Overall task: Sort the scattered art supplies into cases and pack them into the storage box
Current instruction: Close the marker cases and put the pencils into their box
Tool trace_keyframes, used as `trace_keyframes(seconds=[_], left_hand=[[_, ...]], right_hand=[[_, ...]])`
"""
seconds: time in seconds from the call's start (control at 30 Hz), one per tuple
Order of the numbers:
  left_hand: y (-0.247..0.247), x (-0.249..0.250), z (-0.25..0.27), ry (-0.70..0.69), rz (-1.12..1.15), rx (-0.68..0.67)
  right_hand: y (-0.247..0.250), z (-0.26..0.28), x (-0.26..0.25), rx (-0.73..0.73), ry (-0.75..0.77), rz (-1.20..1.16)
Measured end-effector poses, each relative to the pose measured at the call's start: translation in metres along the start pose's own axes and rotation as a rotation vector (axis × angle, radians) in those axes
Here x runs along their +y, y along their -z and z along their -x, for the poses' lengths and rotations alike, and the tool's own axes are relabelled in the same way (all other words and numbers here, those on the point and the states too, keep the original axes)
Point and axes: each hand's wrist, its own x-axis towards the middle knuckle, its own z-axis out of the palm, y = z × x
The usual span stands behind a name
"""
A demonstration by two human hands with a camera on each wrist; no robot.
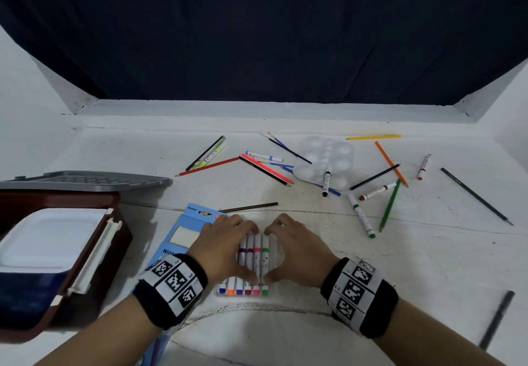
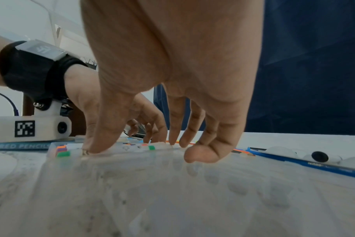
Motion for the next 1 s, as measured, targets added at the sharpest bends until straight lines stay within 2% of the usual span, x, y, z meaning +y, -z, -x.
trace_keyframes(seconds=[0.33,0.67,0.73,0.8,0.9,1.0], left_hand=[[0.009,0.009,-0.003,0.045,0.0,-0.043],[0.01,0.008,-0.004,0.038,0.023,-0.065],[0.011,0.007,-0.003,0.035,0.037,-0.068],[0.011,0.007,-0.004,0.029,0.046,-0.069],[0.012,0.005,-0.004,0.023,0.044,-0.08],[0.013,0.005,-0.006,0.019,0.033,-0.092]], right_hand=[[0.002,-0.008,-0.005,-0.012,-0.014,0.138],[0.005,-0.005,0.005,-0.004,-0.017,0.053],[0.012,0.002,0.016,0.094,-0.041,-0.062],[0.024,0.008,0.034,0.27,-0.11,-0.145],[0.046,0.016,0.065,0.501,-0.255,-0.122],[0.059,0.024,0.095,0.494,-0.439,0.013]])
